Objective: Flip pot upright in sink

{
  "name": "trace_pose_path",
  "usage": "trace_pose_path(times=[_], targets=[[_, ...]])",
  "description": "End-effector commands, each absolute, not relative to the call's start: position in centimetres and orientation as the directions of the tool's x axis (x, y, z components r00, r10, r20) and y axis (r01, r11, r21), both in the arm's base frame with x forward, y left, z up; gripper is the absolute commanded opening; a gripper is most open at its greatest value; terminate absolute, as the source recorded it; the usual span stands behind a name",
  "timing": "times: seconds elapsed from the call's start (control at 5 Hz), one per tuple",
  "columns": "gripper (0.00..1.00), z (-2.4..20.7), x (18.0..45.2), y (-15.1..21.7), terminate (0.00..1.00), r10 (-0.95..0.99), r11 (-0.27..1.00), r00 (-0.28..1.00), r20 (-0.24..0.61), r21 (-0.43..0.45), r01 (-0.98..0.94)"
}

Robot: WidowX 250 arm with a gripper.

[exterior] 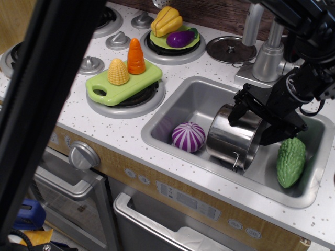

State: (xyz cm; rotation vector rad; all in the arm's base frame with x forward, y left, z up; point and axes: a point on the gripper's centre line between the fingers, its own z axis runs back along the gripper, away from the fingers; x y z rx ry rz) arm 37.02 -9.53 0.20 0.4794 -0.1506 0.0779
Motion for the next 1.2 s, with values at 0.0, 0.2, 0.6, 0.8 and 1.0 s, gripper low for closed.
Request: trace_pose_path(times=[0.0, 0.2, 0.6, 0.8, 1.0], targets=[[1.00, 0.8, 37.9, -8.7, 0.00, -0.021, 0.865, 0.975, 0.219, 0.493, -0.092], [1.00, 0.6, 37.8, -7.3, 0.00, -0.045, 0.844, 0.976, 0.211, 0.531, -0.076], [0.00, 1.1, 37.9, -5.5, 0.00, -0.052, 0.871, 0.976, 0.211, 0.488, -0.059], [0.00, 1.9, 38.0, -5.1, 0.00, 0.071, 0.948, 0.981, 0.181, 0.292, -0.123], [0.00, 2.4, 37.9, -4.8, 0.00, 0.088, 0.964, 0.985, 0.148, 0.238, -0.122]])
